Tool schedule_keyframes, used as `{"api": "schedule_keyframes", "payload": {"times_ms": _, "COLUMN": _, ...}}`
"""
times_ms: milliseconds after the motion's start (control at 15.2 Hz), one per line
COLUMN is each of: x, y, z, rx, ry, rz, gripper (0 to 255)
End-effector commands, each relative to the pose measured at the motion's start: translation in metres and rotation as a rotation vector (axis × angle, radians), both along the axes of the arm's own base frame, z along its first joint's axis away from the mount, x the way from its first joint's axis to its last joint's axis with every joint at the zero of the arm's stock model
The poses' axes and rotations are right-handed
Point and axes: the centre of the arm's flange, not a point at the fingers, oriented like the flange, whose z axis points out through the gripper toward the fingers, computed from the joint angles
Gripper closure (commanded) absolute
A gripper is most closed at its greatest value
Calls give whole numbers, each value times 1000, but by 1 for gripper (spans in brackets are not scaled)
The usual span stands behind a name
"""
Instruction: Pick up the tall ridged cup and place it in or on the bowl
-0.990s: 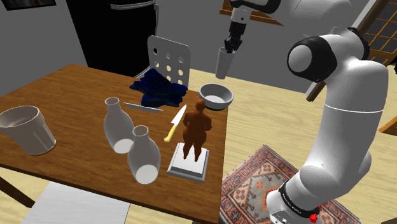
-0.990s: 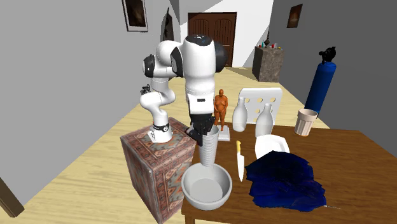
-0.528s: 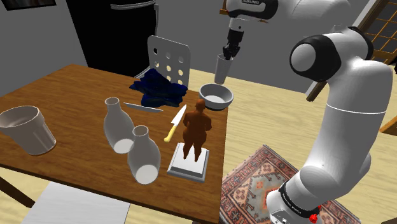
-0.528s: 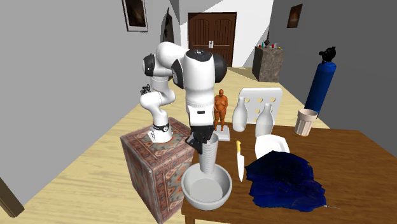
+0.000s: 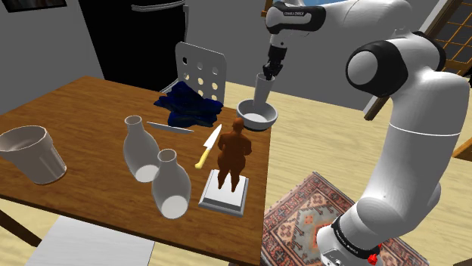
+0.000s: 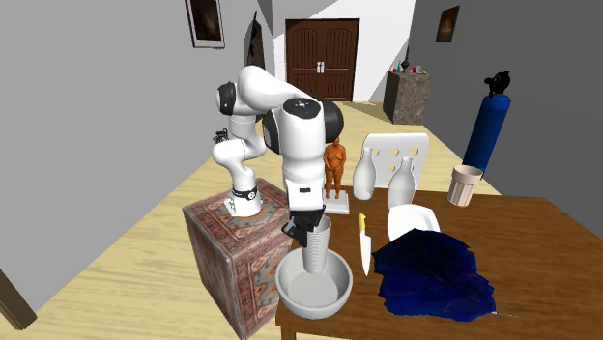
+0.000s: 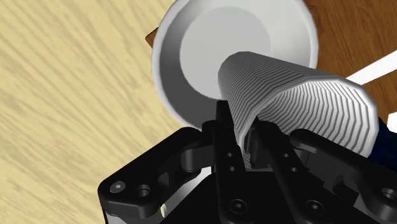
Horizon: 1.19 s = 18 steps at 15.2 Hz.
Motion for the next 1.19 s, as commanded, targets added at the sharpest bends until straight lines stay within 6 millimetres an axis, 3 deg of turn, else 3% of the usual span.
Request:
{"api": "schedule_keyframes", "payload": {"times_ms": 0, "x": 0, "y": 0, "z": -11, "rx": 0, "ry": -1, "rz": 0, "gripper": 255}}
{"api": "schedule_keyframes", "payload": {"times_ms": 264, "x": 0, "y": 0, "z": -29, "rx": 0, "ry": -1, "rz": 0, "gripper": 255}}
{"api": "schedule_keyframes", "payload": {"times_ms": 792, "x": 0, "y": 0, "z": -29, "rx": 0, "ry": -1, "rz": 0, "gripper": 255}}
{"api": "schedule_keyframes", "payload": {"times_ms": 858, "x": 0, "y": 0, "z": -29, "rx": 0, "ry": -1, "rz": 0, "gripper": 0}}
{"api": "schedule_keyframes", "payload": {"times_ms": 1122, "x": 0, "y": 0, "z": -29, "rx": 0, "ry": -1, "rz": 0, "gripper": 0}}
